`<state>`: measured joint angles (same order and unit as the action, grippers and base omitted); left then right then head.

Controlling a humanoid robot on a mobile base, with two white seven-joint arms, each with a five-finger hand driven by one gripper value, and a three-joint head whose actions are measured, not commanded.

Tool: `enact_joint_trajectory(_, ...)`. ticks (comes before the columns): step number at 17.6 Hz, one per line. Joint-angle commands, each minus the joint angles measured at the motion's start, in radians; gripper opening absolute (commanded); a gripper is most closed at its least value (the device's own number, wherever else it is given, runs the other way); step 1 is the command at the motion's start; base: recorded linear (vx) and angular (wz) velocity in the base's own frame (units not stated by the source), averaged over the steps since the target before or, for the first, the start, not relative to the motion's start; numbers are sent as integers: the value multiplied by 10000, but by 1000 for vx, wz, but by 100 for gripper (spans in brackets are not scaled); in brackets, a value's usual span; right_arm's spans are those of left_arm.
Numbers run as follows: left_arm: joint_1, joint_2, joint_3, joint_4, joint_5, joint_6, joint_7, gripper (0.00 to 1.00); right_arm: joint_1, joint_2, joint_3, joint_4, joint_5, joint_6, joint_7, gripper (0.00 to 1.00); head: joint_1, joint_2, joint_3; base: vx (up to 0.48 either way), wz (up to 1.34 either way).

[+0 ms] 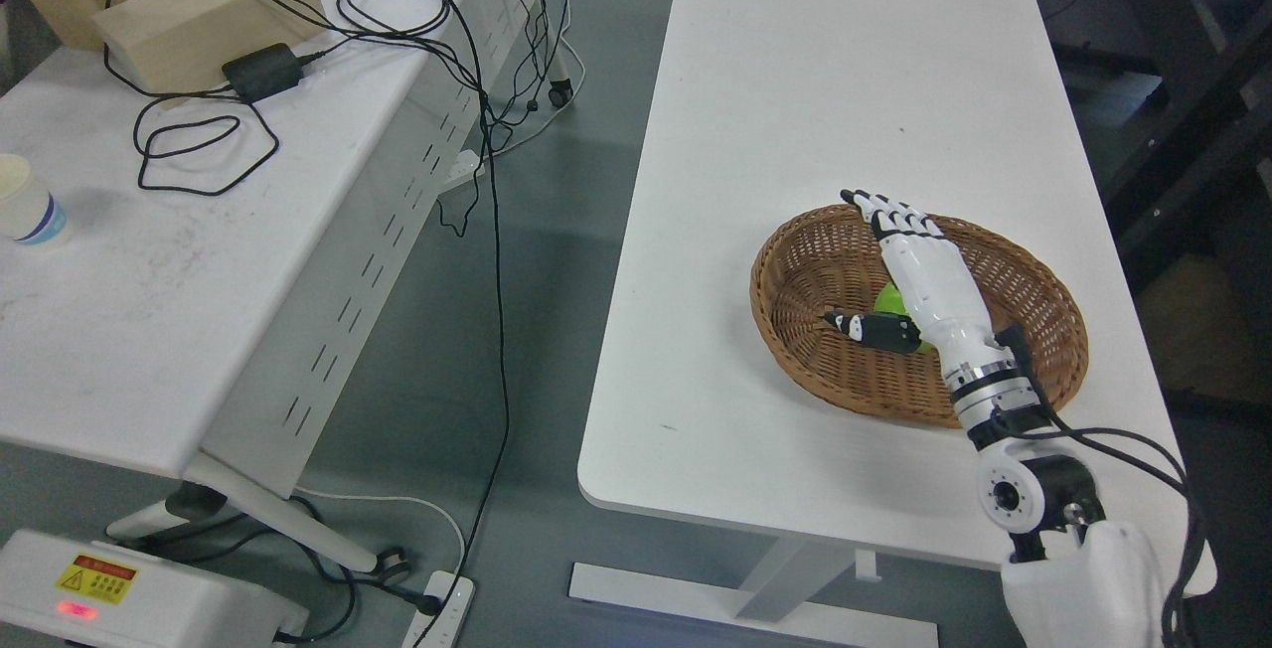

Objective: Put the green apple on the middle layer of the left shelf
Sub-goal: 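Lower the right hand into the wicker basket over the green apple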

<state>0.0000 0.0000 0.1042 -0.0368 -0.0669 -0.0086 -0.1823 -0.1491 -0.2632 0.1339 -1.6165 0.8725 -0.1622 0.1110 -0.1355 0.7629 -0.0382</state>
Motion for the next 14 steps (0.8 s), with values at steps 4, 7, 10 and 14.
enact_joint_trajectory(4,-215,175,1,0,9,10,-2,100,-947,-465,609,2159,234,42,-6,100,0,0,0,0,0)
enact_joint_trajectory(7,-215,175,1,0,-6,10,-2,100,-1024,-803,548,2343,142,58,-6,100,0,0,0,0,0)
enact_joint_trajectory(10,-215,175,1,0,-6,10,-2,100,-994,-926,532,2543,127,58,116,100,0,0,0,0,0)
enact_joint_trajectory(14,-215,175,1,0,-6,10,-2,100,-948,-1049,440,2651,-240,73,638,100,0,0,0,0,0)
